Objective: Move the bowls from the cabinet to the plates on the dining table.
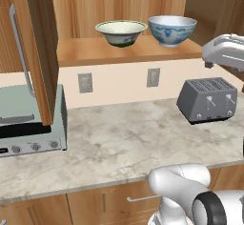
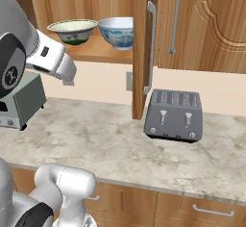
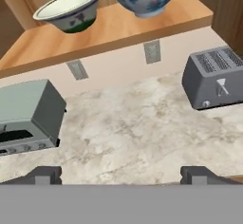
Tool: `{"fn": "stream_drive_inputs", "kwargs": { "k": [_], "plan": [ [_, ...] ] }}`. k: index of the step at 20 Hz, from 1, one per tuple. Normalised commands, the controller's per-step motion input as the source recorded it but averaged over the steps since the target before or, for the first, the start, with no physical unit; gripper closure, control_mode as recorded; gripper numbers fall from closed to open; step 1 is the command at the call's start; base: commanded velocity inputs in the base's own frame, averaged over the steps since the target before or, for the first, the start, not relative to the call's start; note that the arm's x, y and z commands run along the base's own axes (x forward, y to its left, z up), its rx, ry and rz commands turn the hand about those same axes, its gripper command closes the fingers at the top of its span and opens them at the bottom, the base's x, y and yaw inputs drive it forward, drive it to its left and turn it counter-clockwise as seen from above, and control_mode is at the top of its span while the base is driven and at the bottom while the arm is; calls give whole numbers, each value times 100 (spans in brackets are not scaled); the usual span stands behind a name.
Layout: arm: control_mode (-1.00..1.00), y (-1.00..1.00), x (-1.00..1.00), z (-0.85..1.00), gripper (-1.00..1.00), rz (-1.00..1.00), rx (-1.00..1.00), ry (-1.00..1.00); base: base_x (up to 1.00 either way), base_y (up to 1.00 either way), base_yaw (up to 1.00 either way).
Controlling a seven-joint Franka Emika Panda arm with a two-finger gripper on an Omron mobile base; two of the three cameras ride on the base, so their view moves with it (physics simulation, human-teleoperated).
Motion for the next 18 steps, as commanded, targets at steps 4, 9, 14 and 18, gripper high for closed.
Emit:
{"fn": "stream_drive_inputs", "kwargs": {
  "k": [4, 9, 14, 18],
  "plan": [
    [-100, 4, -14, -8, -100, 8, 6, 0, 0, 0, 0],
    [-100, 8, 1, 18, -100, 0, 4, 0, 0, 0, 0],
    [-100, 18, 12, 22, -100, -2, 7, 0, 0, 0, 0],
    [-100, 25, 42, 2, -100, -7, 4, 0, 0, 0, 0]
  ]
}}
